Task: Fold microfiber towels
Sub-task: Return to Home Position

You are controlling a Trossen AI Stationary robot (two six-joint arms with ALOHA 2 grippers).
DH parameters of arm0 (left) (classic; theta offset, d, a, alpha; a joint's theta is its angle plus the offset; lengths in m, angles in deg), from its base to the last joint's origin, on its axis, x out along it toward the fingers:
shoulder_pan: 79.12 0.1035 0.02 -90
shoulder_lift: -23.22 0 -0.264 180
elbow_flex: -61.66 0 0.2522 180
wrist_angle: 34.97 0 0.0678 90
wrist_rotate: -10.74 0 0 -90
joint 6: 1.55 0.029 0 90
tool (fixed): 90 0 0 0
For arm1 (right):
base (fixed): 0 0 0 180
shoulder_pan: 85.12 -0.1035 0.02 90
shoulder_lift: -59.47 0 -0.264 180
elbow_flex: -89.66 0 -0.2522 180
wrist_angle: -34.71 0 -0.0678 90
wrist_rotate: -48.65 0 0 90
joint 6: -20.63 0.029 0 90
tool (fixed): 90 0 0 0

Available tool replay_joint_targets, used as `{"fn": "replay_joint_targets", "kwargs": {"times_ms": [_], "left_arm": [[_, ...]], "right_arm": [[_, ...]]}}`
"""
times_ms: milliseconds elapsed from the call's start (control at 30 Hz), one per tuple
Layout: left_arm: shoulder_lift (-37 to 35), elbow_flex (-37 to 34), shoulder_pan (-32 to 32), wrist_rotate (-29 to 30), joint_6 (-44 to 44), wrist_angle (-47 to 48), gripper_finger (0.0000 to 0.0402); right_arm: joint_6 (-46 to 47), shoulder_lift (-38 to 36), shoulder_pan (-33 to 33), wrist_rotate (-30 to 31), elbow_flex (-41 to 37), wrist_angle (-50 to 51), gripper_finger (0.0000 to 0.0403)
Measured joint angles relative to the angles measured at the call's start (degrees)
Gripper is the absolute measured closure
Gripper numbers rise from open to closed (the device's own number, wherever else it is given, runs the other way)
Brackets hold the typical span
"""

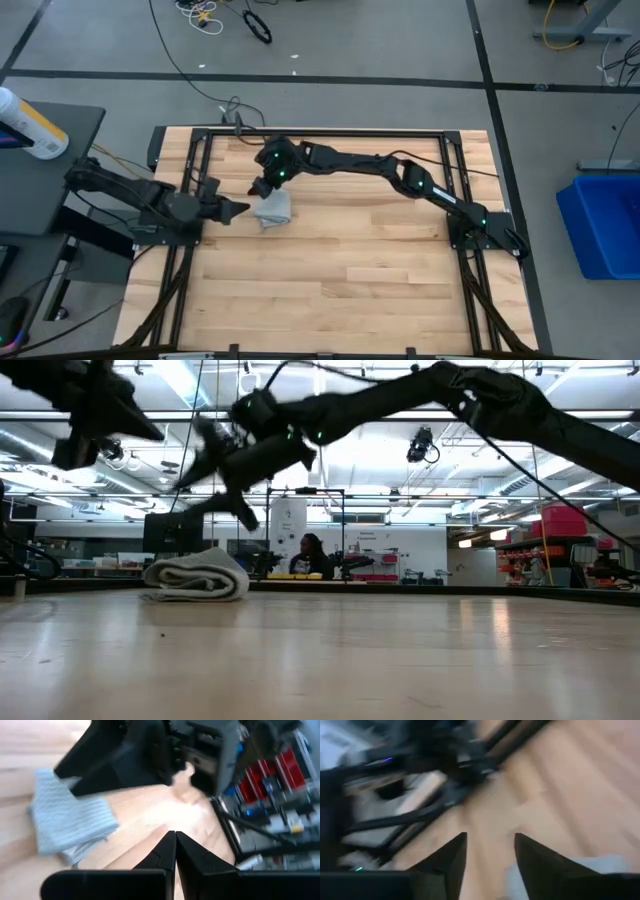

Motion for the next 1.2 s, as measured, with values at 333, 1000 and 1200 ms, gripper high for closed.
{"fn": "replay_joint_targets", "kwargs": {"times_ms": [333,1000,1200], "left_arm": [[-0.13,17.19,-0.04,-7.97,34.31,10.44,0.0384],[-24.59,31.49,0.02,-1.92,47.41,38.56,0.0384],[-29.31,27.10,0.35,-0.95,43.57,46.92,0.0396]], "right_arm": [[-6.33,-13.68,-4.51,-10.90,-0.02,-2.33,0.0188],[-47.22,-40.79,-2.17,-12.80,-0.04,37.90,0.0329],[-56.01,-46.52,-1.12,-18.60,-4.16,46.25,0.0368]]}}
